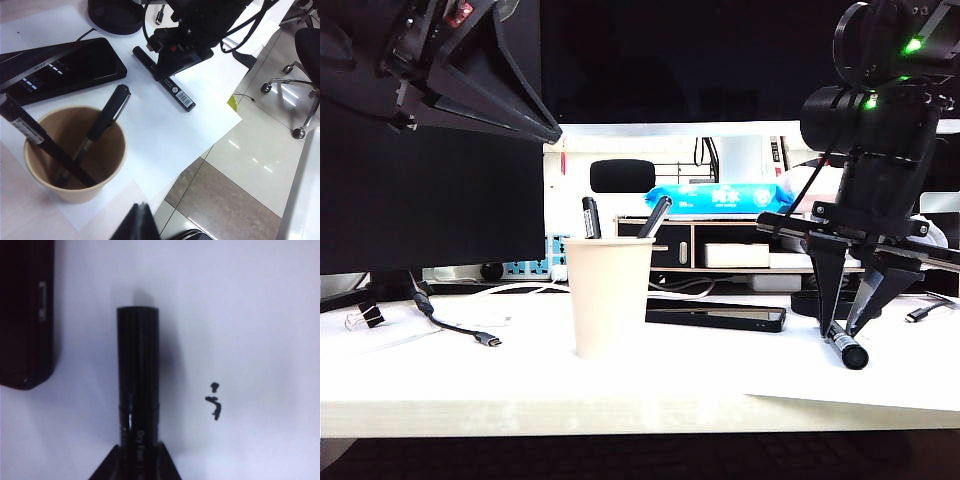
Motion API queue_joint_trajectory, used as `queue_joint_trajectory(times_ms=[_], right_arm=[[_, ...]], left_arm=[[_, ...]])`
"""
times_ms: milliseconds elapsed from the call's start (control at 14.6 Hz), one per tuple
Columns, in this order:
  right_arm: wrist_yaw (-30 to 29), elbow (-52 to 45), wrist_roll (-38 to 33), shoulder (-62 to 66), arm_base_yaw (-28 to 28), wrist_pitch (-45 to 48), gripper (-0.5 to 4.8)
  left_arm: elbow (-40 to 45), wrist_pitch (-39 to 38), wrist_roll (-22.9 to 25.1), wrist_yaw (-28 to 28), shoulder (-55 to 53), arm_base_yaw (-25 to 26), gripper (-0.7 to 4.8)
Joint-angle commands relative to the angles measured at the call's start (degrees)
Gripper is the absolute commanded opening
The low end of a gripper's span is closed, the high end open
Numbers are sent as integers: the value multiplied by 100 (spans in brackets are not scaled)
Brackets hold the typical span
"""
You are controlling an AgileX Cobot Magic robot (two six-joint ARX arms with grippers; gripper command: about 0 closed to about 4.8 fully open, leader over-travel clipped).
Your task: Pick up the marker and insert it into the paper cup.
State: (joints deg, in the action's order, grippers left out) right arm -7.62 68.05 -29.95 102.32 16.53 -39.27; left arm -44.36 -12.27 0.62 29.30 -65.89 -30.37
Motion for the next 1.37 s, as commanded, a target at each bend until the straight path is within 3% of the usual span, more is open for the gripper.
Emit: queue_joint_trajectory(times_ms=[68, 137, 342, 547, 1026, 1368], right_arm=[[4, 13, -4, -7, 17, 57, 70], [2, 13, -4, -7, 17, 57, 43], [-4, 20, -4, -7, 17, 55, 44], [-616, 162, -4, -9, 20, 83, 44], [-1209, 684, 122, -144, 46, 111, 44], [-2256, 704, 127, -807, 107, 1158, 44]], left_arm=[[-33, 35, 48, 26, 9, 2, -5], [-33, 37, 48, 24, 9, 2, -5], [-33, 37, 48, 24, 9, 2, -5], [-33, 39, 48, 24, 7, 2, -5], [-33, 70, 44, -17, 7, 2, -4], [-33, 162, 48, -17, 7, 2, -4]])
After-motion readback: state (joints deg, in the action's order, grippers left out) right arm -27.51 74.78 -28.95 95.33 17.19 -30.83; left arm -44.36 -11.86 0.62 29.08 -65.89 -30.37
